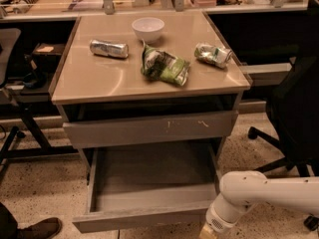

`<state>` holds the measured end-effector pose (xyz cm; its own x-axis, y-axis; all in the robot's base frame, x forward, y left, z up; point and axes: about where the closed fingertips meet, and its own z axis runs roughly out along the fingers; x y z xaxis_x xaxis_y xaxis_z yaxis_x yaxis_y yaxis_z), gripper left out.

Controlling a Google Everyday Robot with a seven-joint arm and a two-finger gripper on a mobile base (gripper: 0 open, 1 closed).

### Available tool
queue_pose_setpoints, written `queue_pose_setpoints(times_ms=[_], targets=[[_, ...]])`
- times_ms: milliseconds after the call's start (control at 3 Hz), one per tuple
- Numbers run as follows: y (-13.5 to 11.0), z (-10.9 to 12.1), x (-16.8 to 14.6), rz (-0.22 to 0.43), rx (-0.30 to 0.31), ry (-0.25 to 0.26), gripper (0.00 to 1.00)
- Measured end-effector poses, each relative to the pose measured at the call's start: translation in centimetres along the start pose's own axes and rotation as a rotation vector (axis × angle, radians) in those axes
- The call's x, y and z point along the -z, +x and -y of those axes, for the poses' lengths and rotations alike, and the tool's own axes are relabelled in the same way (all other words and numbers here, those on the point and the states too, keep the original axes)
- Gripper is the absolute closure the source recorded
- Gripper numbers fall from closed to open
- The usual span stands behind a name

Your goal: Close middle drawer

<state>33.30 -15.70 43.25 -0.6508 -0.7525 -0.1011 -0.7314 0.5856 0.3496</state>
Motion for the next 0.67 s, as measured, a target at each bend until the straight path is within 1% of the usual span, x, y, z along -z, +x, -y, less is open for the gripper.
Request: queue_pose_setpoints(times_ms=[333,667], targets=[[-0.5,2.1,-1.3,0.031,-0.053,0.013,1.0],[-1.3,4.3,-1.3,0.059,-0.086,0.036,1.0]])
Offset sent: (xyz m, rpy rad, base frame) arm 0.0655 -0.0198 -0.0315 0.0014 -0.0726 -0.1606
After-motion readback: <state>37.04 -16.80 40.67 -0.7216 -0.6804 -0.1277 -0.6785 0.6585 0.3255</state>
